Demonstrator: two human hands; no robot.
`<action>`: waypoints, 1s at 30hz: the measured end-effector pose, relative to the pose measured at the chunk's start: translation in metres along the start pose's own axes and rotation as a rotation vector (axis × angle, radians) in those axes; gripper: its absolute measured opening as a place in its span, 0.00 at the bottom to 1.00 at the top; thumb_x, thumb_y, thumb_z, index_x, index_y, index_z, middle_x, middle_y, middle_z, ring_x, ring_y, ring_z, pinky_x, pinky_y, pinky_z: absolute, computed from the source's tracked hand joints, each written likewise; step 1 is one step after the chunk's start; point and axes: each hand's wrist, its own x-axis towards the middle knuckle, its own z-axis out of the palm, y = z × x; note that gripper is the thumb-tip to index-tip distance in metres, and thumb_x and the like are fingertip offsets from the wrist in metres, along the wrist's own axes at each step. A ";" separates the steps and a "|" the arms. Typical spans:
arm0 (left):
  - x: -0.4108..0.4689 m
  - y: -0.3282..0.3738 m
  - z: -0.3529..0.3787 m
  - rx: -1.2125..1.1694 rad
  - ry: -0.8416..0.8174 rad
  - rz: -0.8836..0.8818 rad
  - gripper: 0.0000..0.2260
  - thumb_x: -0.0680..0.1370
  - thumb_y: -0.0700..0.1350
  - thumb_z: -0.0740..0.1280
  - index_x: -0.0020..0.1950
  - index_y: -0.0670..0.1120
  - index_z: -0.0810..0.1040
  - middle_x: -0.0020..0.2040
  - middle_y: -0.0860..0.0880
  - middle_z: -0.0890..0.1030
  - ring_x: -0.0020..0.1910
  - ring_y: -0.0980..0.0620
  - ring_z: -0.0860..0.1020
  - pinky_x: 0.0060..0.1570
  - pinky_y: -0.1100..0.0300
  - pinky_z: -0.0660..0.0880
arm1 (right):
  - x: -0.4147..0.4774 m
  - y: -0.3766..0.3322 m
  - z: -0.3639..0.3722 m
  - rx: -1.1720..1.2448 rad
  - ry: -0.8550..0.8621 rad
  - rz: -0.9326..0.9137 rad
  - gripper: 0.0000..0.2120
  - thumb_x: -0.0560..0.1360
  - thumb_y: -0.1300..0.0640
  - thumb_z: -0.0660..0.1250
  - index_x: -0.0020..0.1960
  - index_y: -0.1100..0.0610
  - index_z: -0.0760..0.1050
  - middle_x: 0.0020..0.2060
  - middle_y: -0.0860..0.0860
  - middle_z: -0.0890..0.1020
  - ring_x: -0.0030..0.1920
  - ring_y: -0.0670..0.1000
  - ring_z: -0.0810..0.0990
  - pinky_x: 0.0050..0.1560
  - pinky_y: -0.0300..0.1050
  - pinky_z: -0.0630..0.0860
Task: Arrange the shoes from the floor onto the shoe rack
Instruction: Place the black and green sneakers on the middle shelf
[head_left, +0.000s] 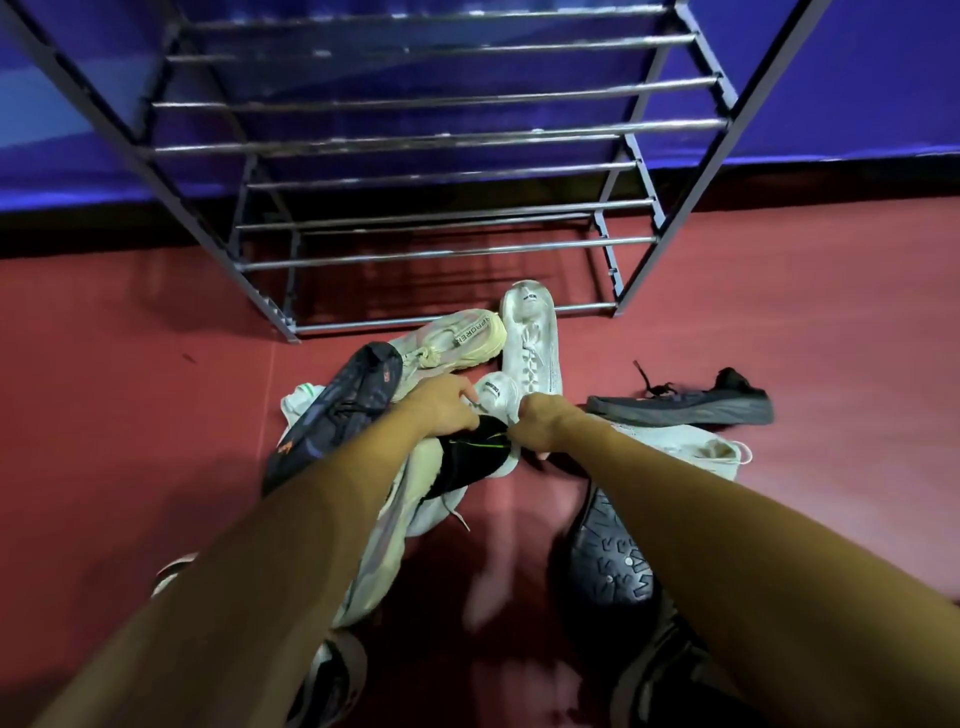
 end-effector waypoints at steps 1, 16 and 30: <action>0.005 -0.001 0.004 -0.025 0.004 -0.006 0.17 0.72 0.43 0.72 0.61 0.49 0.80 0.59 0.49 0.77 0.55 0.50 0.77 0.50 0.62 0.72 | 0.003 0.000 0.007 0.020 -0.003 0.011 0.08 0.77 0.54 0.62 0.45 0.58 0.74 0.32 0.52 0.77 0.30 0.49 0.76 0.29 0.39 0.69; -0.011 0.010 -0.011 0.247 0.025 0.036 0.10 0.73 0.45 0.70 0.52 0.55 0.74 0.59 0.47 0.78 0.55 0.44 0.77 0.52 0.56 0.75 | -0.012 -0.020 0.004 0.167 0.140 -0.049 0.09 0.75 0.53 0.66 0.51 0.57 0.74 0.51 0.57 0.80 0.47 0.55 0.74 0.44 0.43 0.69; -0.125 0.030 -0.125 0.409 0.252 0.110 0.15 0.71 0.54 0.68 0.58 0.59 0.77 0.59 0.50 0.81 0.55 0.45 0.80 0.54 0.52 0.78 | -0.129 -0.103 -0.117 -0.237 0.372 -0.344 0.17 0.77 0.53 0.62 0.64 0.54 0.78 0.60 0.55 0.81 0.59 0.58 0.79 0.53 0.45 0.75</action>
